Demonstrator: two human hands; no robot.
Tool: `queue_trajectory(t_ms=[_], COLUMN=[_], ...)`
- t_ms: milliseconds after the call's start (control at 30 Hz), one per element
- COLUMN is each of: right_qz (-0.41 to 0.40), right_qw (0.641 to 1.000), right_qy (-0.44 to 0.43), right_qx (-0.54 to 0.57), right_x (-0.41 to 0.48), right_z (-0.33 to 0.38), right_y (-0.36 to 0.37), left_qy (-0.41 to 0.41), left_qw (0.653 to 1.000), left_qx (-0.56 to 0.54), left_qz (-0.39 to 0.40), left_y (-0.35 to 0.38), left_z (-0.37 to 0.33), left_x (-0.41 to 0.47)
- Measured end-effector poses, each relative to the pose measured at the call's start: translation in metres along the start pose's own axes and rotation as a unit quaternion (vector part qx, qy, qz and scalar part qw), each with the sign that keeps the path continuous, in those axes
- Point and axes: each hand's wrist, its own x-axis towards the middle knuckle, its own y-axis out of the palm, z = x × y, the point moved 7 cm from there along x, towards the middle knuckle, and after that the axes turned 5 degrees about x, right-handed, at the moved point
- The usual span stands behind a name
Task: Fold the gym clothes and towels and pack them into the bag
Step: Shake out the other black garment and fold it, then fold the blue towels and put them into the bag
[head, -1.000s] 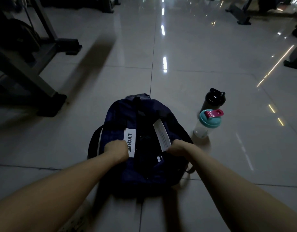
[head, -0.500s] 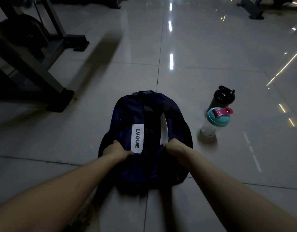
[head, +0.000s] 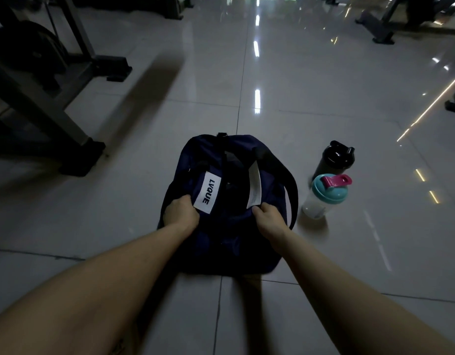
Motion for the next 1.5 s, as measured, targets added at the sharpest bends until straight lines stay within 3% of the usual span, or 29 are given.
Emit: queue_trajectory(t_ms=[133, 267, 500, 700, 833, 933, 1133, 1267, 1400, 1500], right_qz=[0.037, 0.042, 0.020, -0.041, -0.110, -0.164, -0.251, -0.214, -0.236, -0.205], right_qw=[0.991, 0.969, 0.955, 0.955, 0.940, 0.920, 0.889, 0.894, 0.890, 0.889], right_qy=[0.001, -0.034, -0.075, -0.089, -0.050, -0.008, 0.108, 0.211, 0.266, 0.287], right_qx=[-0.125, -0.240, -0.286, -0.279, -0.320, -0.356, -0.366, -0.333, -0.286, -0.291], right_x=[0.001, -0.018, -0.063, -0.119, -0.164, -0.202, -0.260, -0.281, -0.270, -0.252], right_z=[-0.003, 0.011, 0.051, 0.071, 0.073, 0.062, -0.005, -0.086, -0.185, -0.237], right_y=[-0.001, -0.009, -0.077, -0.183, -0.270, -0.333, -0.446, -0.480, -0.518, -0.529], left_qy=[-0.017, 0.015, 0.100, 0.176, 0.277, 0.315, 0.441, 0.490, 0.518, 0.546], left_qw=[0.992, 0.979, 0.971, 0.966, 0.943, 0.939, 0.889, 0.856, 0.828, 0.801], left_qx=[0.115, 0.199, 0.216, 0.189, 0.176, 0.136, 0.112, 0.133, 0.172, 0.176], left_qz=[0.042, 0.031, -0.009, -0.024, -0.051, -0.015, 0.048, 0.095, 0.128, 0.171], left_y=[0.011, 0.004, -0.061, -0.102, -0.109, -0.095, -0.029, 0.044, 0.120, 0.174], left_z=[-0.010, -0.038, -0.113, -0.230, -0.318, -0.370, -0.477, -0.514, -0.543, -0.567], left_x=[-0.016, -0.037, -0.083, -0.146, -0.191, -0.221, -0.283, -0.314, -0.314, -0.316])
